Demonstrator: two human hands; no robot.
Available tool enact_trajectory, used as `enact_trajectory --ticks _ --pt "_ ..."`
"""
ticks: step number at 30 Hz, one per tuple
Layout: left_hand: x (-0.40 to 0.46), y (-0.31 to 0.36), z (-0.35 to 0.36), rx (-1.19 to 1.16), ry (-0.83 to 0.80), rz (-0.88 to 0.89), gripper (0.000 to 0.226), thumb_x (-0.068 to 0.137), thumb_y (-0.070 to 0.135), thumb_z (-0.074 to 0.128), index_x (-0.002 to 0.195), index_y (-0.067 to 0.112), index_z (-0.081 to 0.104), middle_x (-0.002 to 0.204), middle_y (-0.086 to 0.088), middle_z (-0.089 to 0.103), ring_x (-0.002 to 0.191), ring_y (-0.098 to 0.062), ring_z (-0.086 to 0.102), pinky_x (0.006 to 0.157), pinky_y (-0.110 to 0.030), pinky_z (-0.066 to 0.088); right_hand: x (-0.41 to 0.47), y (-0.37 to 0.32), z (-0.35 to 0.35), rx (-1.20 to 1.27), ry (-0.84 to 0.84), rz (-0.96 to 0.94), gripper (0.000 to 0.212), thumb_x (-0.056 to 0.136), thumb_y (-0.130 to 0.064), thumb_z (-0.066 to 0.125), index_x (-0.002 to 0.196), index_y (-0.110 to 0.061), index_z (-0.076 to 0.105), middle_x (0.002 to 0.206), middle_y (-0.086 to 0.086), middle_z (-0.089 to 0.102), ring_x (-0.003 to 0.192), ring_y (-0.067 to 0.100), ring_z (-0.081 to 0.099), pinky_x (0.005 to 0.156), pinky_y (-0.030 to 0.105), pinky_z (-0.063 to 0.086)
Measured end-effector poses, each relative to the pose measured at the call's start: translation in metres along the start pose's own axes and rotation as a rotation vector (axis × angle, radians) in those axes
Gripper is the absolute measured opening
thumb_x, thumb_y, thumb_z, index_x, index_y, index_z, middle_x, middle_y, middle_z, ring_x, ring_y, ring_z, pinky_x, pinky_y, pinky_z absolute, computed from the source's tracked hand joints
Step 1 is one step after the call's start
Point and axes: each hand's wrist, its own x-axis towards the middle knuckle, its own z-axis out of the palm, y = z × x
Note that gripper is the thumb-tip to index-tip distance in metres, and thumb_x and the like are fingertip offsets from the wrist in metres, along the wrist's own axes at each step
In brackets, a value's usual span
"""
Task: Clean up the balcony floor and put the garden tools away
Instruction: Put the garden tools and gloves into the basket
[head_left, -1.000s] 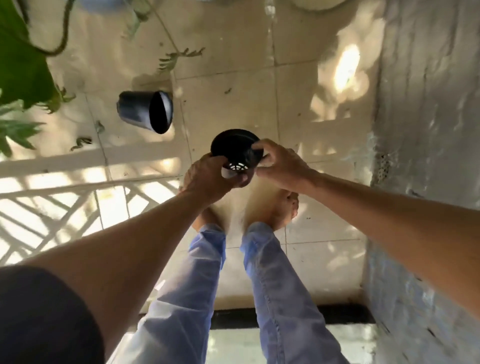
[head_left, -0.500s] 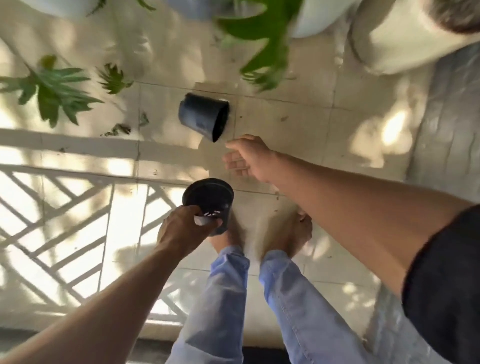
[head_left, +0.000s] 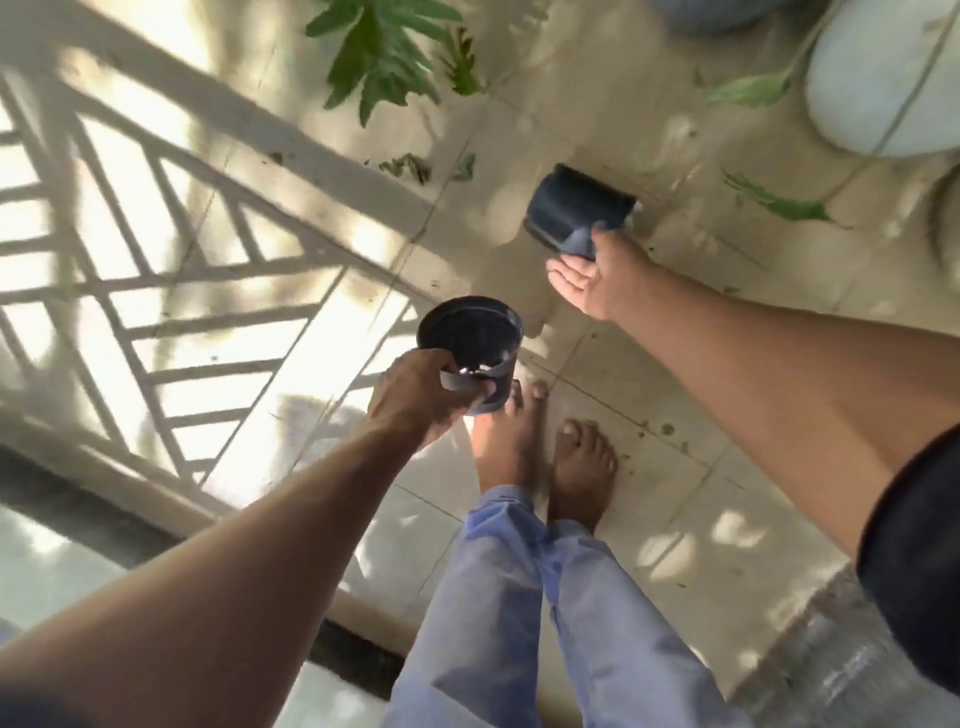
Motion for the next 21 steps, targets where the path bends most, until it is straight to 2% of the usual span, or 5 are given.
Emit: enact_trajectory --ticks 3,5,11,14,21 --pt "-0.044 0.0 -0.054 -0.115 0.033 -0.057 0.035 0.081 0.053 0.08 0.09 0.023 0.065 0.095 0.0 0.063 0.087 -0.022 0.059 0.065 -0.03 0.038 -0.023 0.003 0.006 -0.147 0.085 -0.031 0.062 0.098 -0.048 0.063 0.143 -0.011 0.044 0.129 0.017 0.065 0.114 0.031 0.068 0.099 0.042 0.056" --pt "-0.052 -0.002 -0.051 -0.177 0.07 -0.039 0.034 0.081 0.053 0.081 0.086 0.025 0.063 0.094 -0.002 0.065 0.083 -0.021 0.058 0.062 -0.03 0.035 -0.05 0.007 0.013 -0.288 0.128 -0.075 0.057 0.09 -0.046 0.075 0.132 -0.016 0.051 0.128 0.013 0.062 0.11 0.033 0.067 0.096 0.044 0.058" --pt "-0.106 -0.013 -0.103 -0.356 0.217 -0.066 0.033 0.082 0.055 0.078 0.091 0.026 0.067 0.106 0.0 0.067 0.088 -0.018 0.059 0.061 -0.028 0.037 -0.141 0.027 0.059 -0.866 0.082 -0.401 0.044 0.075 -0.052 0.087 0.088 -0.013 0.072 0.087 0.005 0.073 0.082 0.024 0.071 0.083 0.047 0.063" --pt "-0.116 -0.025 -0.129 -0.438 0.268 -0.075 0.035 0.077 0.062 0.078 0.087 0.031 0.066 0.125 -0.002 0.058 0.1 -0.022 0.06 0.074 -0.031 0.041 -0.174 0.035 0.097 -1.378 0.02 -0.676 0.055 0.068 -0.069 0.079 0.059 -0.018 0.059 0.076 0.005 0.068 0.074 0.028 0.067 0.061 0.039 0.054" --pt "-0.113 -0.093 -0.174 -0.62 0.355 -0.175 0.043 0.07 0.066 0.079 0.083 0.027 0.067 0.131 0.003 0.05 0.105 -0.022 0.062 0.089 -0.033 0.048 -0.2 0.079 0.208 -2.052 -0.054 -0.879 0.05 0.075 -0.062 0.08 0.08 -0.02 0.053 0.123 0.009 0.051 0.098 0.031 0.06 0.077 0.035 0.05"
